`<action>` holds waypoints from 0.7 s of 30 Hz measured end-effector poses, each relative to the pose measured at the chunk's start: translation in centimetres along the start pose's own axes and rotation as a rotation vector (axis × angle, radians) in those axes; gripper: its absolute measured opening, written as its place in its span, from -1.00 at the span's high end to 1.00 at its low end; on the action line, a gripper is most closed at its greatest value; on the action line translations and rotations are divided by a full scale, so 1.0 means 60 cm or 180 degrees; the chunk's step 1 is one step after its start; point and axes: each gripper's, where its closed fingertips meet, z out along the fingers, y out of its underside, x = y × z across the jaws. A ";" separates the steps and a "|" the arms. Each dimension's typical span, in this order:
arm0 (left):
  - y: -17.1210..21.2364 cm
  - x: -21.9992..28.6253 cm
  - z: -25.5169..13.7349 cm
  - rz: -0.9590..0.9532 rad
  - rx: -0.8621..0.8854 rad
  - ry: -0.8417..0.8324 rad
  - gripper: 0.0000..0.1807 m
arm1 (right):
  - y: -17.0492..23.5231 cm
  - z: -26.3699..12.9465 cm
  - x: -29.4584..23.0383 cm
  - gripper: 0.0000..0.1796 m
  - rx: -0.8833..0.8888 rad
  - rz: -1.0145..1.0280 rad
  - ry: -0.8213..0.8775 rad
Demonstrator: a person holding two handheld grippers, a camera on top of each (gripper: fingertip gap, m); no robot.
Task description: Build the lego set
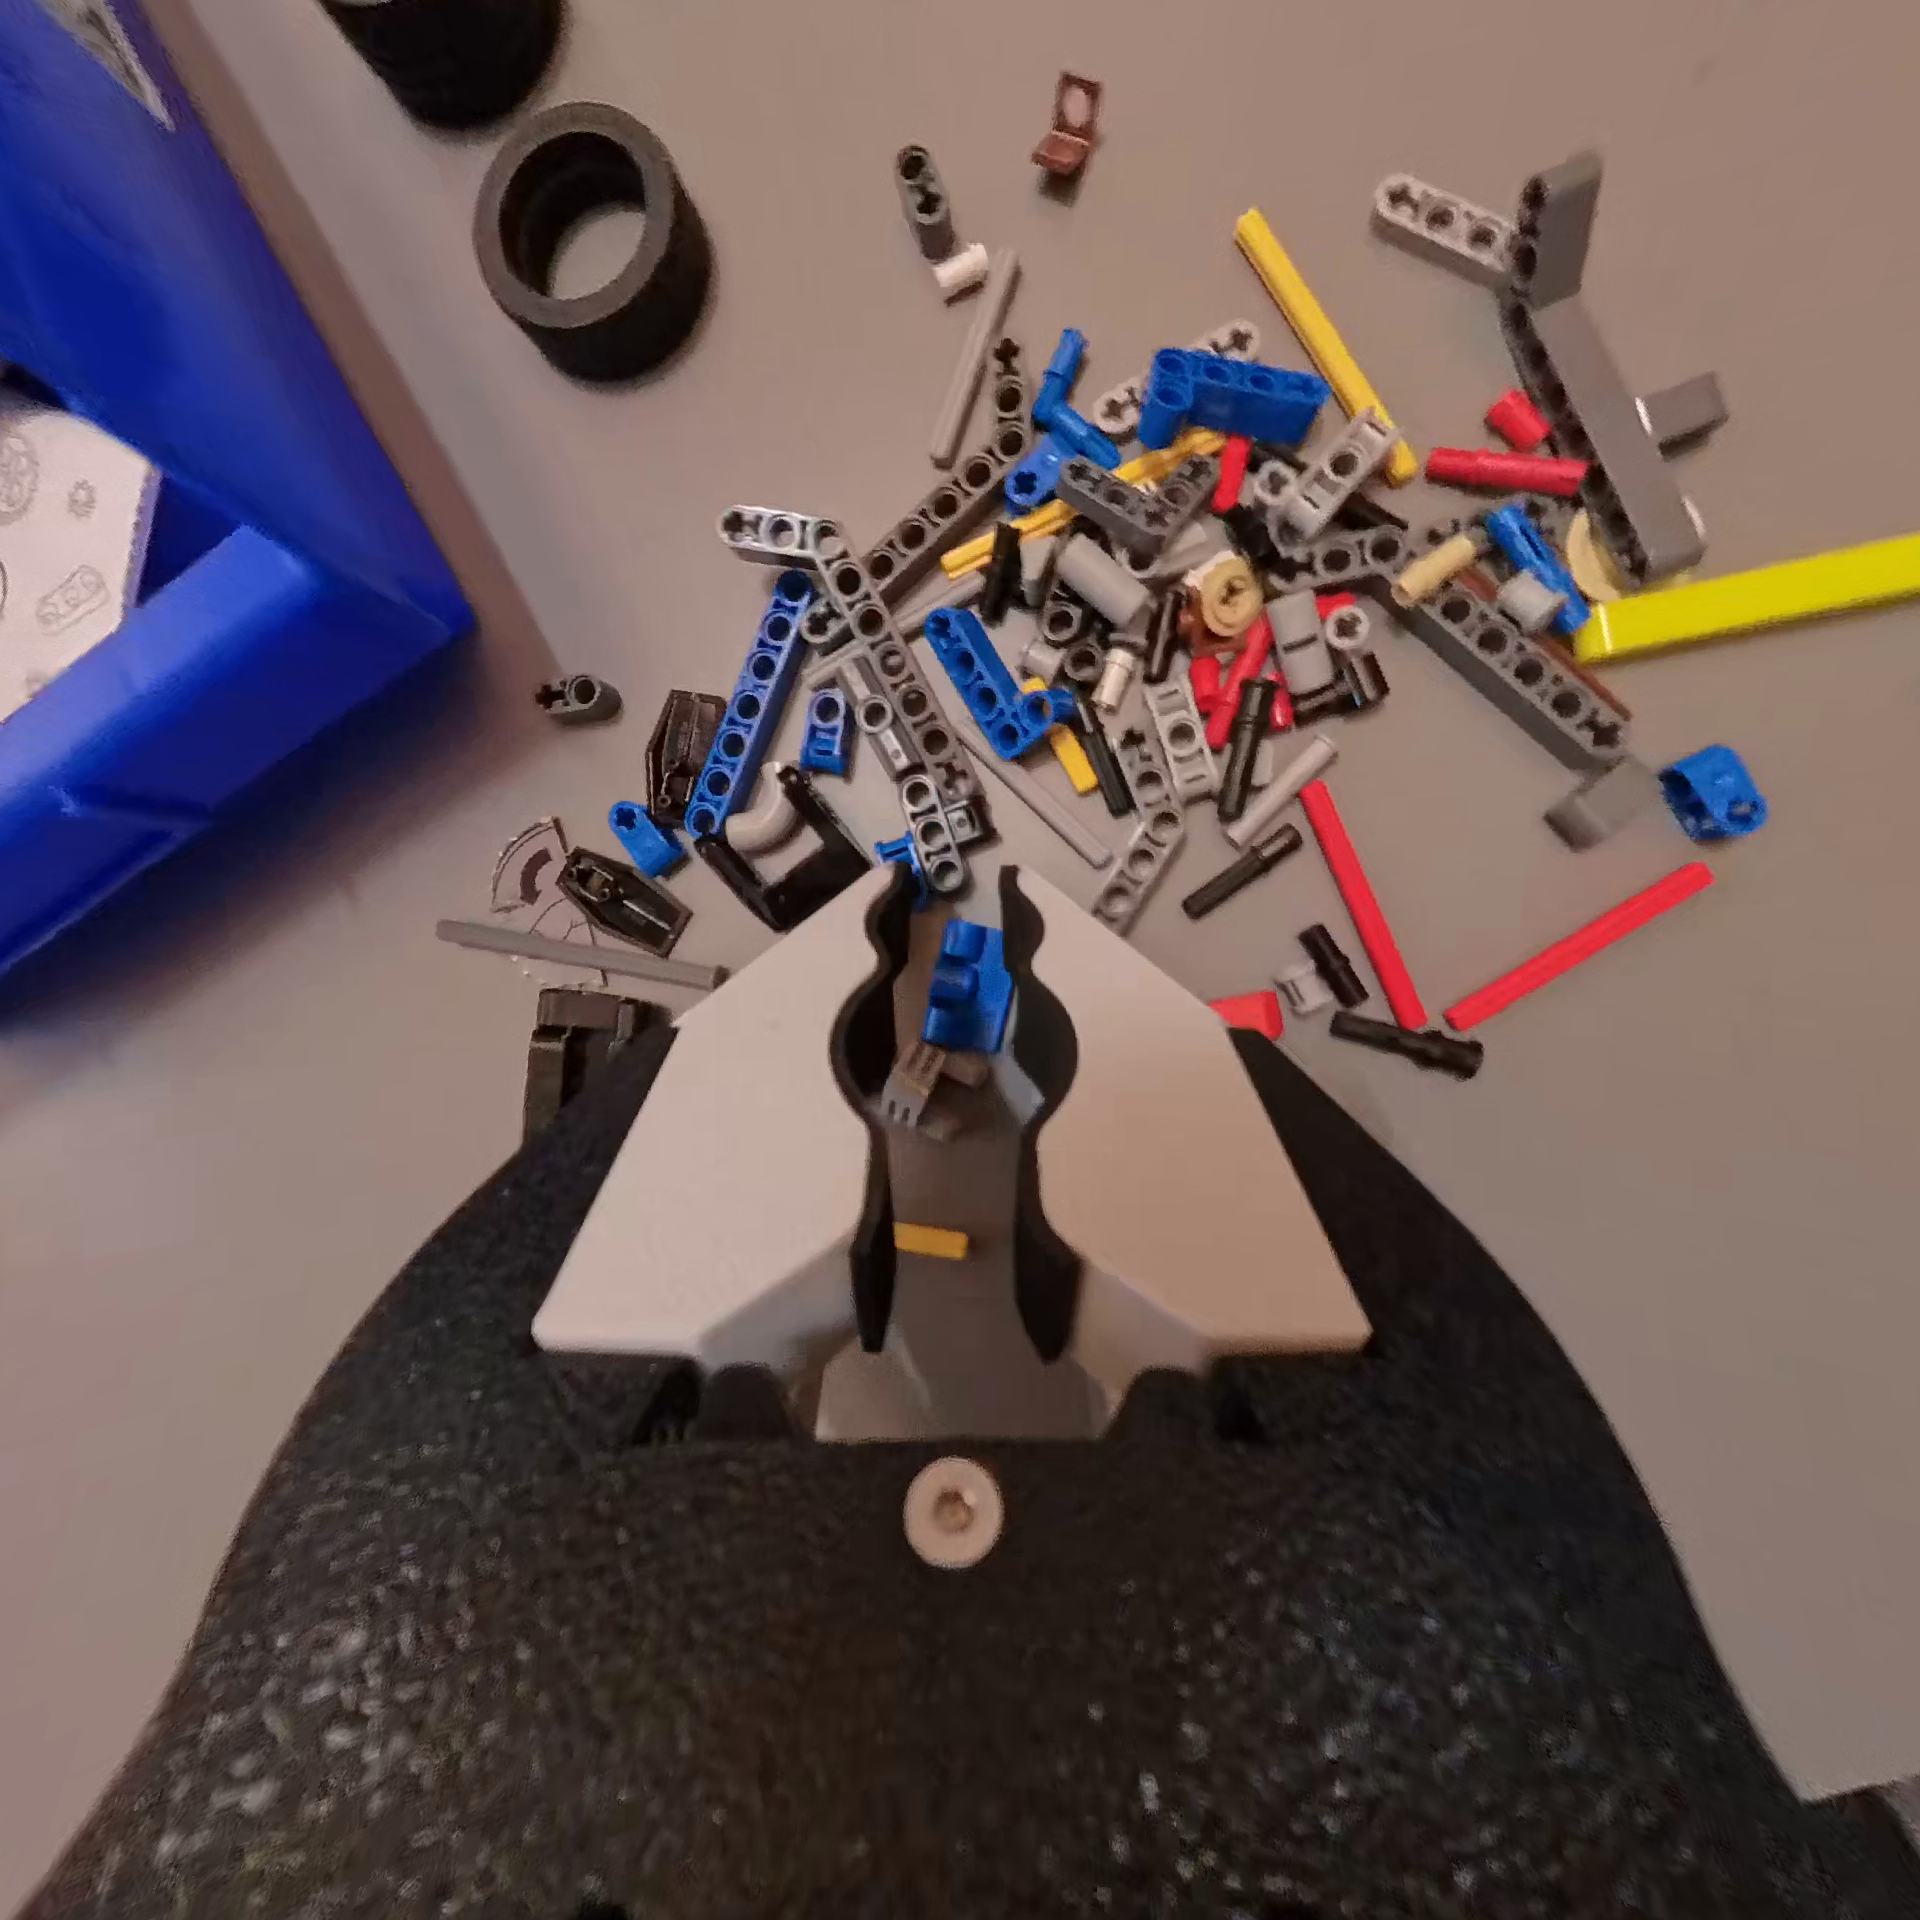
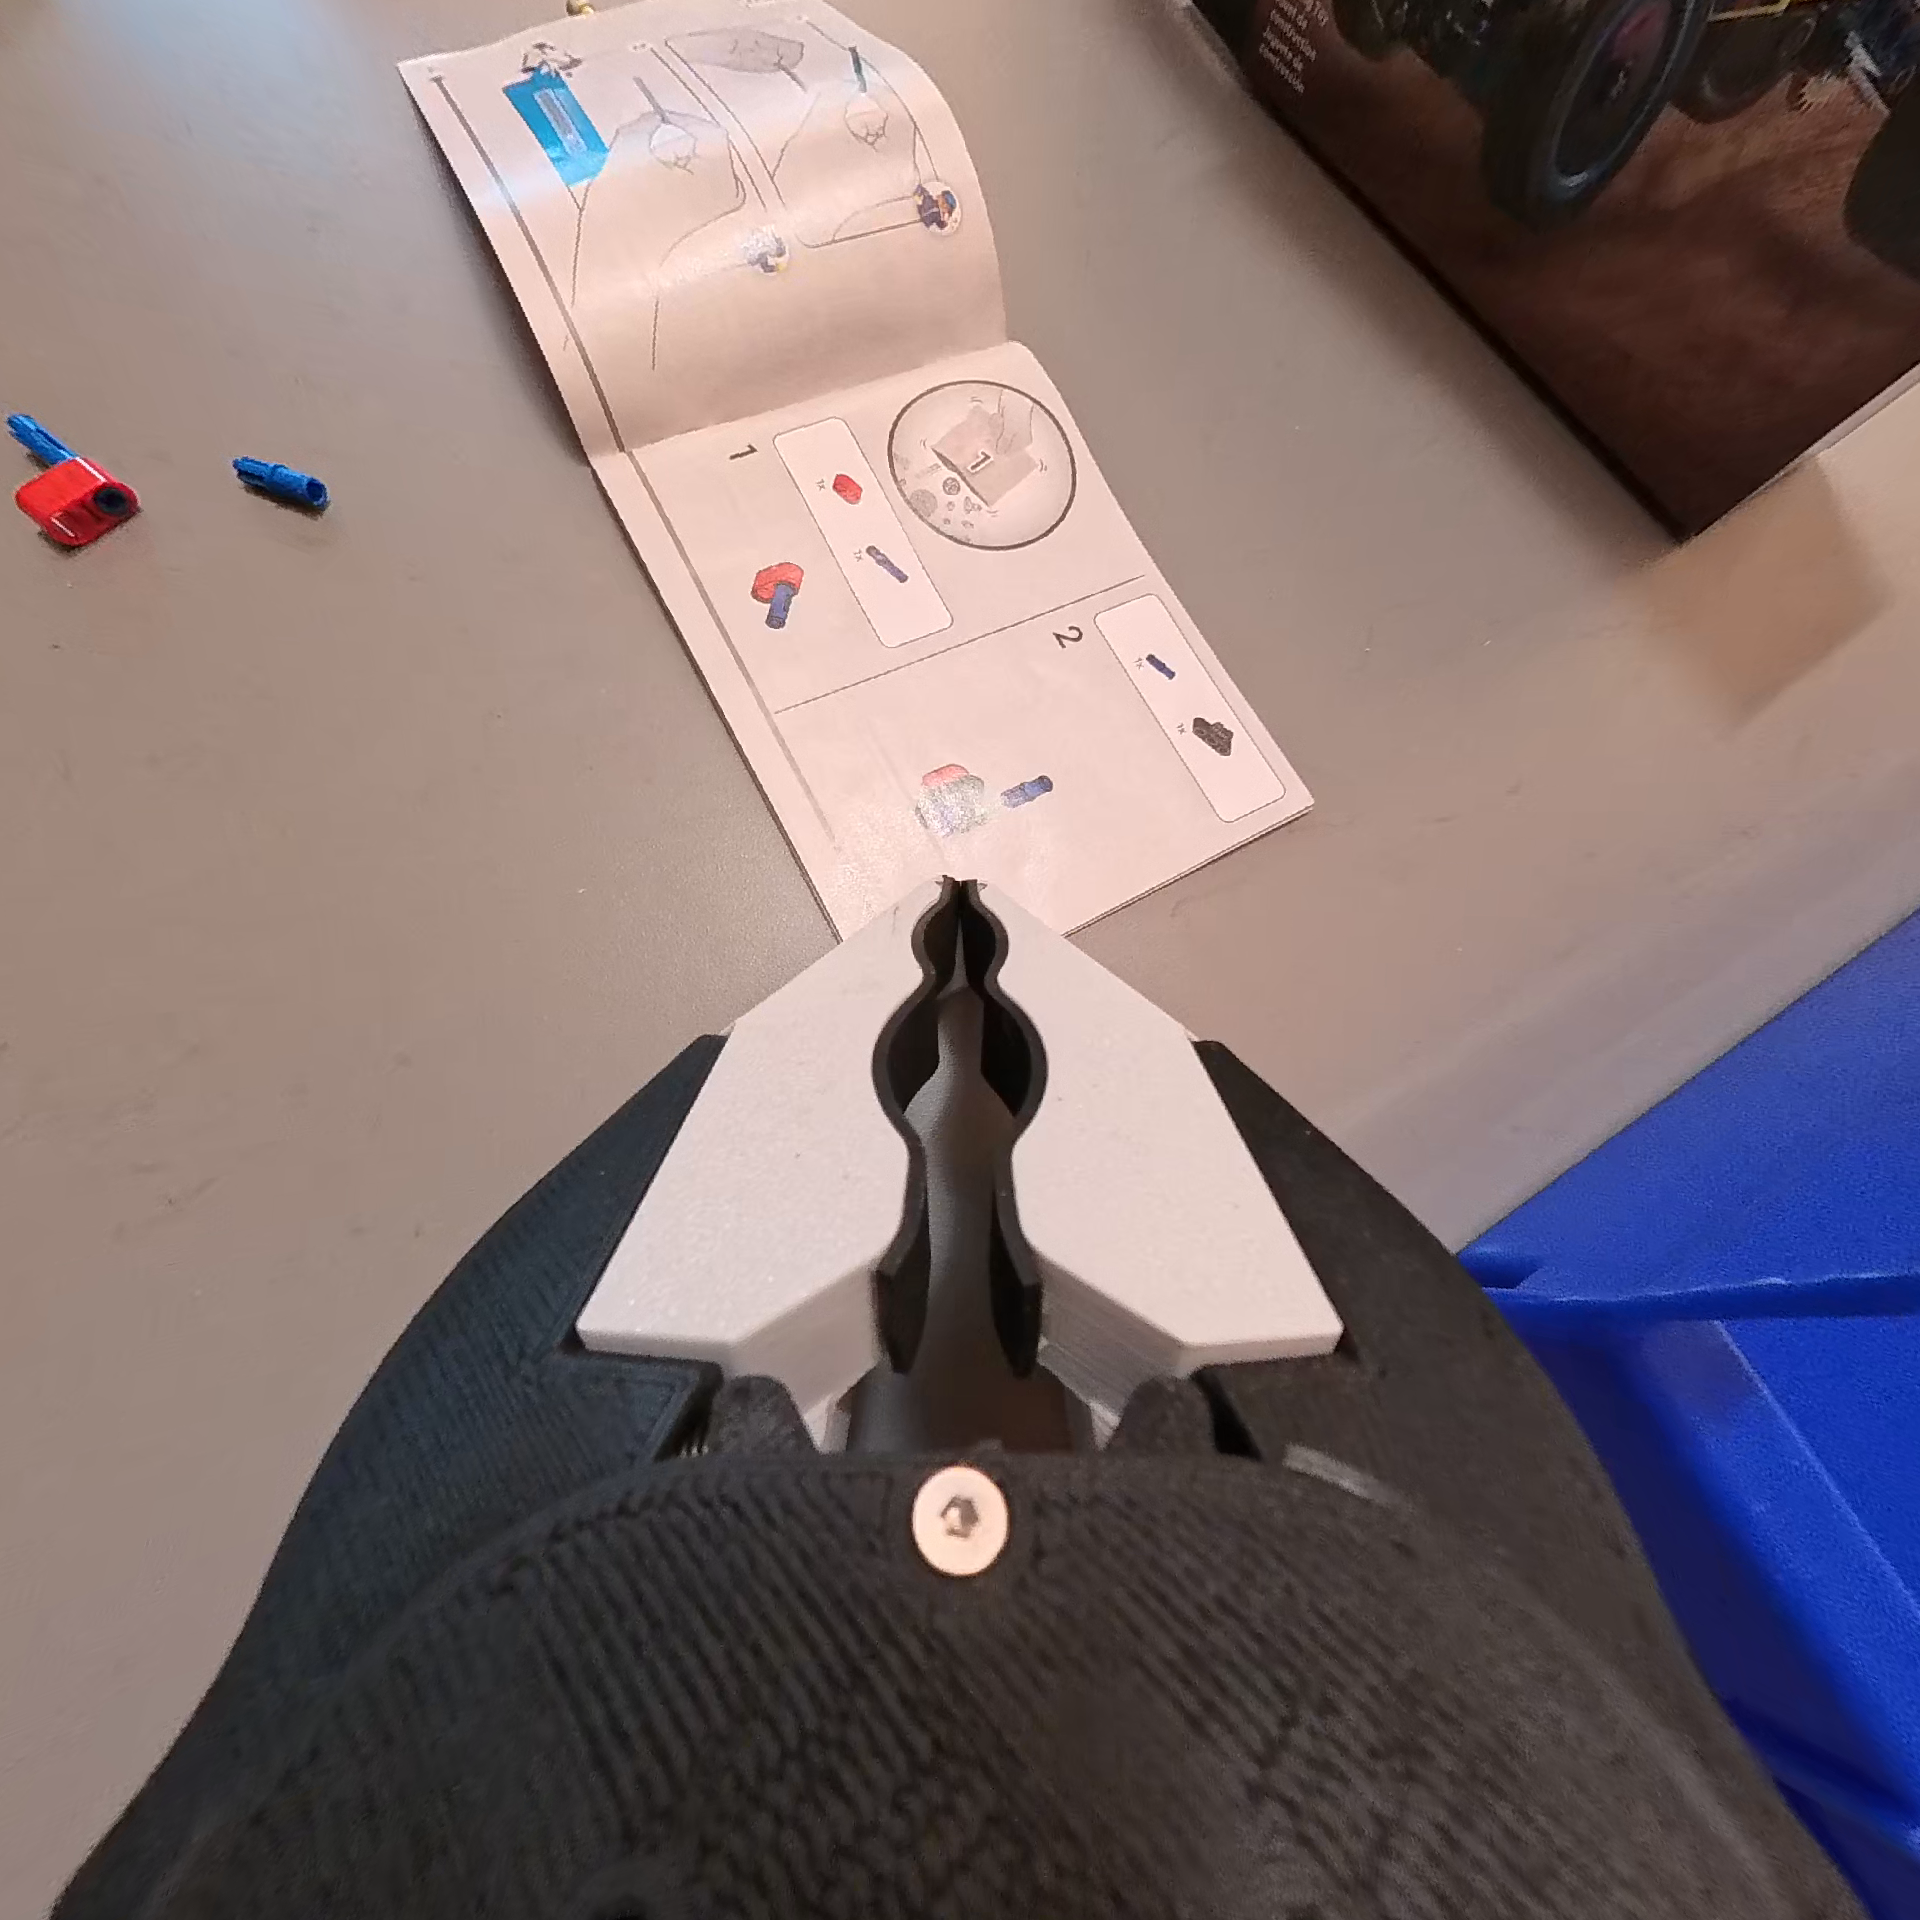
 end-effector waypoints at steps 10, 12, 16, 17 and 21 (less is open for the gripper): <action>-0.011 -0.012 0.005 0.0177 0.0127 -0.0162 0.83 | 0.000 0.000 0.000 1.00 0.0000 0.0000 -0.0001; -0.009 -0.008 0.010 0.0259 0.0090 -0.0169 0.82 | 0.000 0.000 0.000 1.00 0.0000 0.0003 -0.0003; -0.010 -0.011 0.012 0.0365 0.0081 -0.0258 0.87 | 0.000 0.000 0.000 1.00 0.0000 0.0001 -0.0002; -0.011 -0.014 0.013 0.0370 0.0094 -0.0286 0.88 | 0.000 0.000 0.000 1.00 0.0000 0.0006 -0.0005; -0.018 -0.025 0.002 0.0482 0.0209 -0.0383 0.91 | 0.000 0.000 0.000 1.00 0.0000 0.0003 -0.0003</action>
